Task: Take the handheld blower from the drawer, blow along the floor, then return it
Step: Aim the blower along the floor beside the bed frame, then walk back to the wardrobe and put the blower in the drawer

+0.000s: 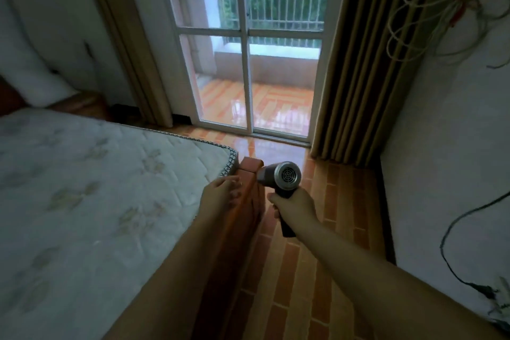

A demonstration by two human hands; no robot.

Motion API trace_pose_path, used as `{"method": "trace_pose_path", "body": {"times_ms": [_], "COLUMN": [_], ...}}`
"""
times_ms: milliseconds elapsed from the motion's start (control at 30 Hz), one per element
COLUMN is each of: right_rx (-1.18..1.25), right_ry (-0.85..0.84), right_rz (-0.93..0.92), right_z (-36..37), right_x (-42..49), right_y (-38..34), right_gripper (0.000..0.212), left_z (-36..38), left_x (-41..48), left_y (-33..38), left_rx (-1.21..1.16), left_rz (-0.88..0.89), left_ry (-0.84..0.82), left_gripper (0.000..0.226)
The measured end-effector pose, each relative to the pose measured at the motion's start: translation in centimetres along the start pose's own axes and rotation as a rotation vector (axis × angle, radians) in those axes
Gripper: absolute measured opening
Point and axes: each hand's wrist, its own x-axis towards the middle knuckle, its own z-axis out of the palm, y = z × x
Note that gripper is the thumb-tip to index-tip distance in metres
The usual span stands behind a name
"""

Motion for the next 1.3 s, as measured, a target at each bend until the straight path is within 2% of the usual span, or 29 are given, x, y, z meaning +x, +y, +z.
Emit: {"method": "trace_pose_path", "body": {"times_ms": [167,467,733,1000,1167,1300], "right_rx": [-0.034,0.055,0.081,0.076,0.06,0.03], "right_ry": [-0.226,-0.751,-1.078,-1.356,-1.535,-1.655], "right_rz": [-0.154,-0.209,-0.277,-0.334,-0.353,-0.427], "right_z": [6.5,19.1,29.3,39.3,43.5,45.5], "right_x": [-1.3,-11.2,-26.5,-45.9,-58.2,-66.8], "right_y": [-5.5,-11.2,-14.5,-16.0,-15.2,-14.1], "right_gripper": [0.016,0.021,0.025,0.03,0.029,0.017], "left_z": [-8.8,-25.1,-37.9,-50.2,-54.6,-56.4], "left_x": [-3.4,-15.1,-30.7,-47.6,-57.9,-65.0], "left_y": [2.5,2.5,0.2,-3.9,-6.6,-8.9], "left_rx": [-0.072,-0.15,-0.208,-0.268,-0.287,-0.346], "left_rz": [0.022,0.1,0.168,0.204,0.234,0.232], "left_ry": [0.286,0.797,1.097,1.393,1.564,1.688], "left_gripper": [0.026,0.021,0.022,0.021,0.021,0.021]}}
